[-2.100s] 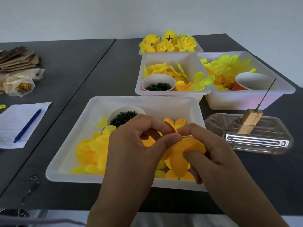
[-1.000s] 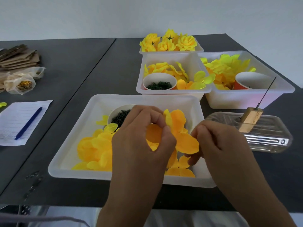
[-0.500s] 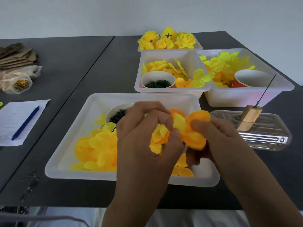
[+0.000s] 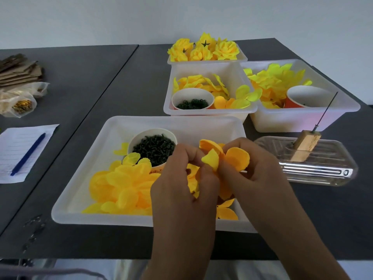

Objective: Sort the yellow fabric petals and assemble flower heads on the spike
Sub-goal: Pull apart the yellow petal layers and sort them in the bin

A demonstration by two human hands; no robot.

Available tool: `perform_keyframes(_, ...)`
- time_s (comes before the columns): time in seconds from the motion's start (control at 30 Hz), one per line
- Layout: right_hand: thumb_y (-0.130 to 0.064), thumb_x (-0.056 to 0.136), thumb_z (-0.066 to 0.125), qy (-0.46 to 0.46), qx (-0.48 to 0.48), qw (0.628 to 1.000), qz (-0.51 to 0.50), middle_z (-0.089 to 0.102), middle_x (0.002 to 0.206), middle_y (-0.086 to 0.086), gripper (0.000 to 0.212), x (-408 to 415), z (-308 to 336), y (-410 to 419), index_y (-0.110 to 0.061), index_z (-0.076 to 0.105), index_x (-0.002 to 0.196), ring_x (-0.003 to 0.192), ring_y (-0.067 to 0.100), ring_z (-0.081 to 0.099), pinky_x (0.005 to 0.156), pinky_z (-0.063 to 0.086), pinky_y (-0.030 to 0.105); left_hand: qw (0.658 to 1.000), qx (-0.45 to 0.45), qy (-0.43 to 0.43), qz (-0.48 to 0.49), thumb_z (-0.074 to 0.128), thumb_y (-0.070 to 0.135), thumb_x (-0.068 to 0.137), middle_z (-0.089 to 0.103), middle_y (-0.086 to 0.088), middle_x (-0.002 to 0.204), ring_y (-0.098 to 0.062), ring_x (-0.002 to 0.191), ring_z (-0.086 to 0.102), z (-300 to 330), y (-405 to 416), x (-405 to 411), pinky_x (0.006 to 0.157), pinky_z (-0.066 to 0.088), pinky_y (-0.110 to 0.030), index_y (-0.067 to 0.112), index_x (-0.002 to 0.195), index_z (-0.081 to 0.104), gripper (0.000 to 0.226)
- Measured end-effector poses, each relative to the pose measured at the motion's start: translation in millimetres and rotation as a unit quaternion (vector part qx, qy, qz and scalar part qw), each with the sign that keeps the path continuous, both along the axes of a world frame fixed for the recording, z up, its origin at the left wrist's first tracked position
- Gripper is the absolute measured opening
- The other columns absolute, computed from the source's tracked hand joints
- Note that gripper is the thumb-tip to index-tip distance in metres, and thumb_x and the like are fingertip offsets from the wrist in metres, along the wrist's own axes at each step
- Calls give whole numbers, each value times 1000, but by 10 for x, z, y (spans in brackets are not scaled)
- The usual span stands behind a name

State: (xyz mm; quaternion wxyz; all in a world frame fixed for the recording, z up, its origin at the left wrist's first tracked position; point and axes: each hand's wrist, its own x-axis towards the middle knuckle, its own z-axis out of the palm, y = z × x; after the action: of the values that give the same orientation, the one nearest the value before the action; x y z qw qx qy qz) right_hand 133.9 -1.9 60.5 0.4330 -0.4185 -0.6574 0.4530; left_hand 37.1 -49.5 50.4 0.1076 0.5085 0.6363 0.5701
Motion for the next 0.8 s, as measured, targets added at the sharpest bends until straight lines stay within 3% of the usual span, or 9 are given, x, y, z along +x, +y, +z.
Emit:
perform_keyframes(0.07, -34, 78, 60, -22, -4, 1000, -2, 62, 65, -5, 16, 16, -15, 15, -18, 60, 76, 62, 7, 61, 50, 47, 11, 1000, -9, -12, -5, 53, 34, 87, 59, 14, 76, -3, 79, 58, 0, -18, 8, 55, 46, -10, 28, 80, 55, 9)
perform_keyframes(0.13, -21, 80, 65, -15, -1, 1000, -11, 61, 63, -7, 12, 12, -40, 3, -16, 56, 73, 58, 4, 60, 46, 44, 10, 1000, -28, -5, -5, 52, 53, 80, 59, 17, 79, -1, 83, 56, 13, -30, 15, 65, 41, -4, 31, 82, 55, 21)
perform_keyframes(0.23, -15, 81, 64, -49, 45, 996, -52, 59, 66, -11, 18, -32, -85, -56, -18, 50, 70, 58, -1, 57, 42, 40, 8, 997, -51, 49, 22, 47, 76, 66, 54, 26, 91, 0, 91, 51, 5, -51, 12, 68, 38, -12, 41, 86, 53, 41)
perform_keyframes(0.3, -27, 79, 58, -75, 89, 990, -83, 58, 73, -12, 14, -68, -89, -93, -21, 49, 70, 65, 0, 55, 48, 42, 9, 996, -52, 58, 37, 52, 72, 71, 57, 26, 88, 2, 92, 52, -4, -65, -16, 64, 35, -11, 42, 84, 55, 33)
perform_keyframes(0.37, -31, 79, 56, -81, 113, 985, -101, 56, 73, -9, 15, -88, -95, -130, -21, 49, 72, 68, 3, 55, 51, 43, 10, 995, -52, 63, 52, 59, 56, 80, 58, 25, 82, 4, 88, 52, -13, -70, -70, 64, 35, -7, 39, 79, 57, 17)
perform_keyframes(0.5, -30, 81, 55, -92, 138, 978, -130, 52, 64, -9, 15, -101, -93, -144, -27, 44, 71, 68, -1, 54, 51, 41, 6, 995, -78, 43, 42, 54, 47, 79, 60, 23, 78, 4, 65, 49, -19, -93, -108, 57, 34, -9, 36, 75, 56, 12)
perform_keyframes(0.6, -28, 81, 53, -89, 130, 977, -144, 53, 72, -9, 16, -71, -69, -93, -26, 42, 70, 61, -1, 51, 47, 40, 9, 994, -74, 62, 45, 49, 50, 82, 58, 19, 79, 2, 75, 50, -27, -131, -47, 64, 34, -7, 35, 78, 54, 17)
perform_keyframes(0.7, -27, 81, 52, -85, 123, 977, -155, 48, 58, -2, 14, -33, -36, -49, -22, 44, 71, 62, 5, 51, 47, 42, 15, 994, -70, 62, 50, 37, 57, 82, 58, 18, 81, 0, 84, 53, -22, -149, -10, 71, 33, -3, 34, 79, 53, 27)
perform_keyframes(0.8, -21, 85, 53, -48, 90, 983, -151, 50, 60, -3, 16, -1, -7, -27, -21, 45, 72, 61, -2, 59, 38, 39, 7, 996, -66, 37, 42, 46, 47, 86, 61, 17, 75, 6, 87, 54, -6, -144, -13, 69, 34, -1, 33, 76, 53, 18)
